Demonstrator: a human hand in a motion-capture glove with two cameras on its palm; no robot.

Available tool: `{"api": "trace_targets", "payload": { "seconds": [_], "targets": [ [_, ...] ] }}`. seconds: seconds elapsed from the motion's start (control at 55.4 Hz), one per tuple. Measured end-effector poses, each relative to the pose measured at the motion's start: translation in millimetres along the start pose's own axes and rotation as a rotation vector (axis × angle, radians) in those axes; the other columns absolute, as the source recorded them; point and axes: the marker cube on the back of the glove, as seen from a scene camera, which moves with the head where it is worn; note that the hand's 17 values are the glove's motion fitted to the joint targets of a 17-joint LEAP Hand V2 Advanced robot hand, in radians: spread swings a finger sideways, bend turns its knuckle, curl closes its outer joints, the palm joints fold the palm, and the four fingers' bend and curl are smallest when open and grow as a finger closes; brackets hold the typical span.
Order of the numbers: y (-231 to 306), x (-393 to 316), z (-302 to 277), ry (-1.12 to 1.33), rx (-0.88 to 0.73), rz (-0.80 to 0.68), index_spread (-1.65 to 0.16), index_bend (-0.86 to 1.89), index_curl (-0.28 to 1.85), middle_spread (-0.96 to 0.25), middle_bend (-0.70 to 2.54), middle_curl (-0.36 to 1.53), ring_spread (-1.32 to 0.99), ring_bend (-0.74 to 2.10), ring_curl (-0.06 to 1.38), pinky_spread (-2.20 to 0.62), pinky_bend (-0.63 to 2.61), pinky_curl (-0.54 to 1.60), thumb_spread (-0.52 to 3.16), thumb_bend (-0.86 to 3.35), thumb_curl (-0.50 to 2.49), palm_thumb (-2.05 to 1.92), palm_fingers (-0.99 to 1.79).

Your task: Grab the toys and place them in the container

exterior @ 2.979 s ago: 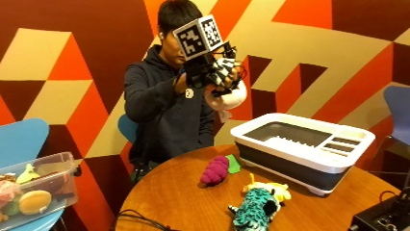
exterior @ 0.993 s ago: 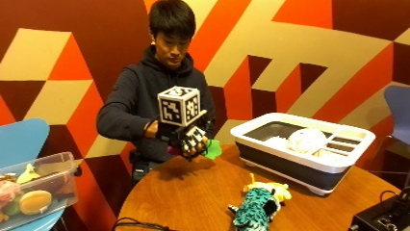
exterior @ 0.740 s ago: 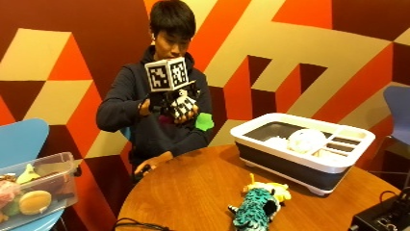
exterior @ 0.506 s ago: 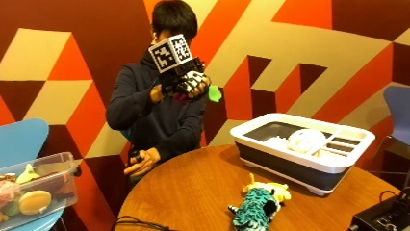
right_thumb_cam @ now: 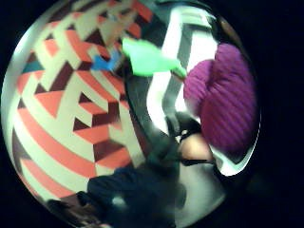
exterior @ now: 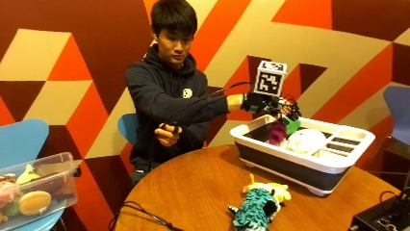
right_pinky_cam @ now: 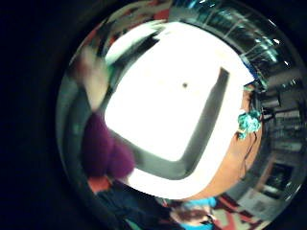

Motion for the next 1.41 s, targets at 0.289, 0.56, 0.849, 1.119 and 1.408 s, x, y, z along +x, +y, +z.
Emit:
{"api": "trace_targets", "payload": {
  "seconds": [0.289, 0.56, 0.849, 1.119, 1.408],
  "targets": [
    [48, 139, -63, -0.088, 0.275, 0.19, -0.22, 0.24, 0.56, -0.07, 0.52, 0.58, -0.15, 0.55, 0.33, -0.02, 0.69, 0.36, 1.25, 0.0, 0.55, 0.19, 0.13],
    [94, 316, -66, -0.046, 0.332, 0.369, -0.23, 0.13, 0.54, -0.05, 0.32, 0.5, -0.11, 0.4, 0.31, 0.01, 0.78, 0.38, 1.45, 0.01, 0.44, 0.21, -0.18],
    [36, 361, 10, 0.174, 0.017, 0.345, -0.28, 0.08, 0.38, -0.07, 0.09, 0.35, -0.05, 0.15, 0.25, 0.01, 0.73, 0.36, 1.45, 0.15, 0.51, 0.53, -0.35],
    [12, 364, 39, 0.155, -0.093, 0.349, -0.3, 0.13, 0.31, -0.14, 0.69, 0.48, -0.1, 0.15, 0.19, 0.0, 0.38, 0.28, 1.47, 0.31, 0.67, 0.84, 0.05],
    [34, 375, 54, 0.057, -0.076, 0.412, -0.3, 0.22, 0.38, -0.21, 0.88, 0.6, -0.41, 0.84, 0.41, -0.18, 0.34, 0.25, 1.06, 0.21, 0.87, 0.89, 0.76]
  ]
}}
